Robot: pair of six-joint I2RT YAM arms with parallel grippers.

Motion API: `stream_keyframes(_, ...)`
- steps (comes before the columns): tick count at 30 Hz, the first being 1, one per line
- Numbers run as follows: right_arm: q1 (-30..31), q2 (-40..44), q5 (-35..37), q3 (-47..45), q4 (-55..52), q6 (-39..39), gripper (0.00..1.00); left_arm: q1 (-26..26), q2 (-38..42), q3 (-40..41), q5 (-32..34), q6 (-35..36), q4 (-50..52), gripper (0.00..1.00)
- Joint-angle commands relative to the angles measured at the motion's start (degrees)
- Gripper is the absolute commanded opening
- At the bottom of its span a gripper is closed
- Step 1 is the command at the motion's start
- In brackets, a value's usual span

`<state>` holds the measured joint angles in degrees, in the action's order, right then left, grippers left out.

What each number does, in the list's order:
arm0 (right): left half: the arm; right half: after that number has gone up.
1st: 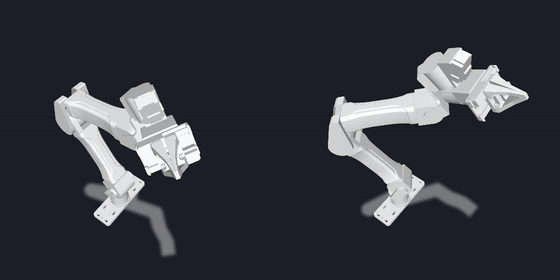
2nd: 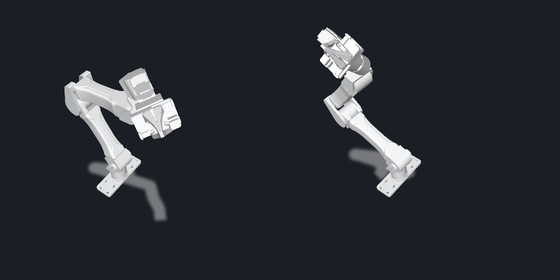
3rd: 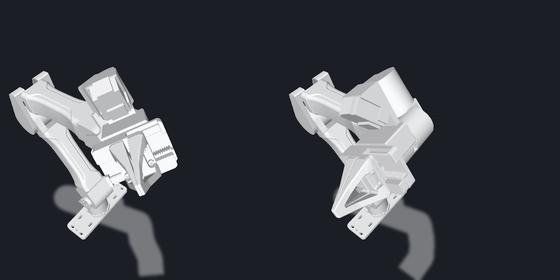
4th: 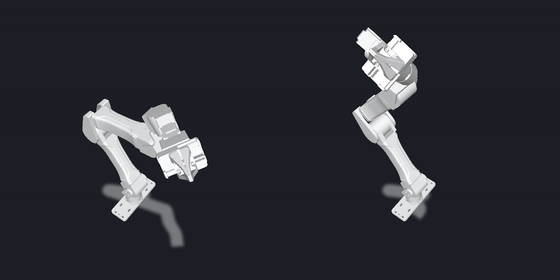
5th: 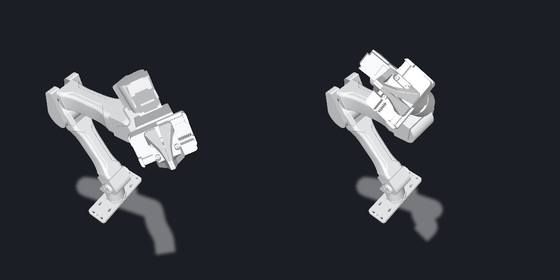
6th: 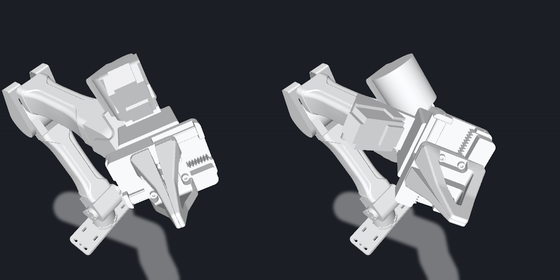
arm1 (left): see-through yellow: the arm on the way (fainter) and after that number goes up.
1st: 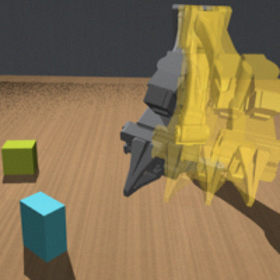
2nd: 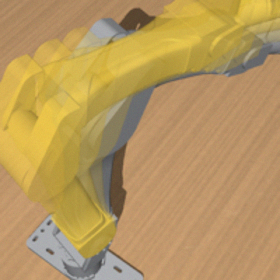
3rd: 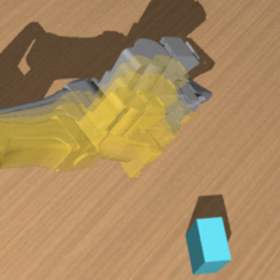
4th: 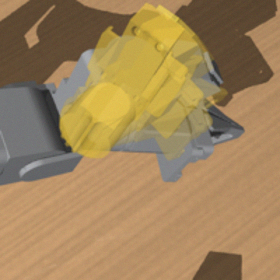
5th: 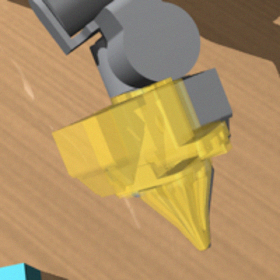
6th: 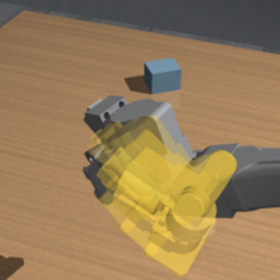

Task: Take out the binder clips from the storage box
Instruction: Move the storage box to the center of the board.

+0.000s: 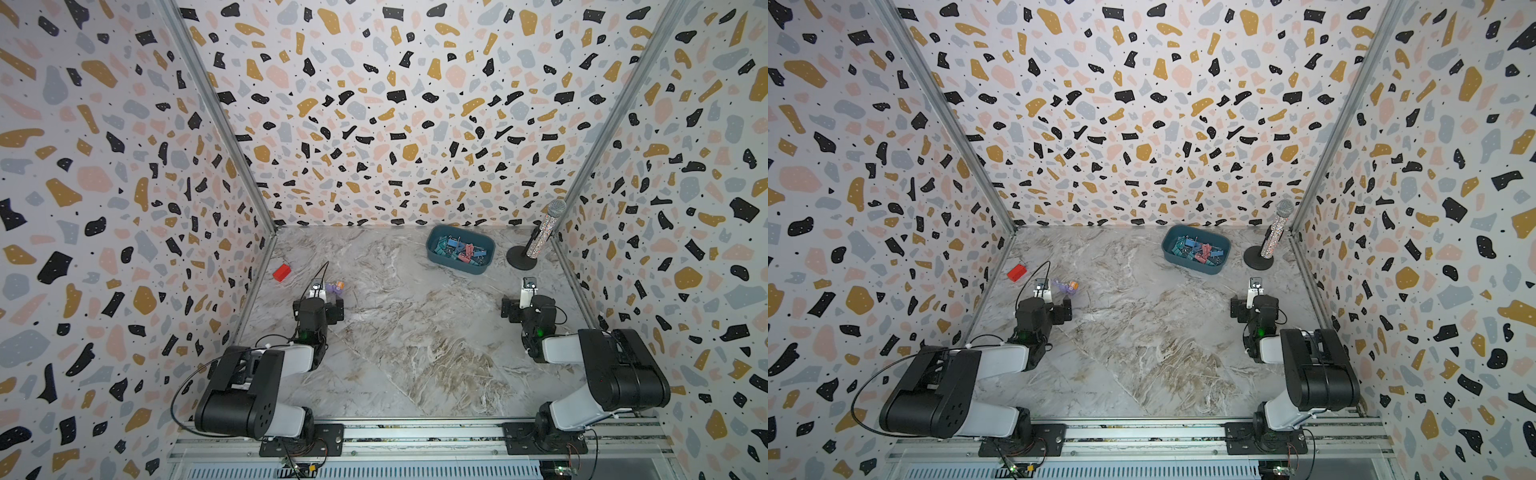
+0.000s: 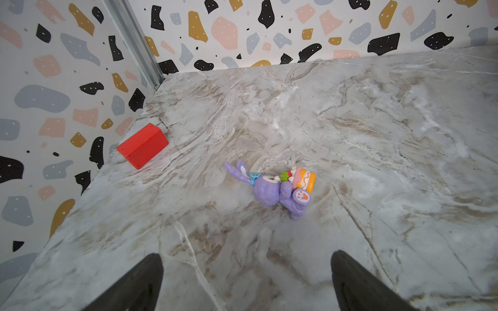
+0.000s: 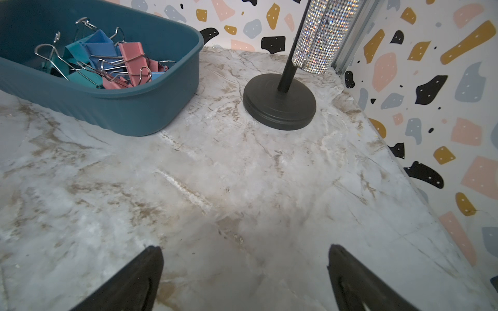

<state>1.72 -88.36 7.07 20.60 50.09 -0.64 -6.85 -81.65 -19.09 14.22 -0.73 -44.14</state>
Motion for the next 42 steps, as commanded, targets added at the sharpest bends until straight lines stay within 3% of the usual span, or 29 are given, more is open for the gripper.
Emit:
stream_keyframes(1,-0.2,1.8,0.3,-0.6,0.6,0.4,1.0,0.2,1.0,0.6,0.2,0.3,-1.9,1.0)
stream_keyframes(27,-0.2,1.8,0.3,-0.6,0.6,0.3,1.0,0.2,0.9,0.5,0.2,0.3,-1.8,1.0)
stream_keyframes(29,-0.2,1.8,0.3,-0.5,0.7,0.3,1.0,0.8,0.9,-0.3,-6.6,2.4,-0.5,1.0)
stream_keyframes(31,-0.1,1.8,0.3,-0.6,0.6,0.4,1.0,1.3,1.5,-0.6,-7.8,2.1,0.1,1.0)
stream_keyframes(36,-0.1,1.8,0.3,-0.6,0.7,0.3,1.0,1.3,4.3,-10.0,-8.1,2.3,18.5,0.98)
stream_keyframes(39,-0.2,1.8,0.3,-0.6,0.7,0.4,1.0,1.1,6.5,-12.3,-8.2,2.3,23.4,0.96)
stream_keyframes(41,-0.2,1.8,0.3,-0.6,0.7,0.3,1.0,0.6,9.1,-13.7,-5.9,-0.5,27.5,0.95)
stream_keyframes(42,-0.1,1.8,0.3,-0.5,0.6,0.3,1.0,0.4,10.6,-14.8,-6.1,-3.0,30.6,0.99)
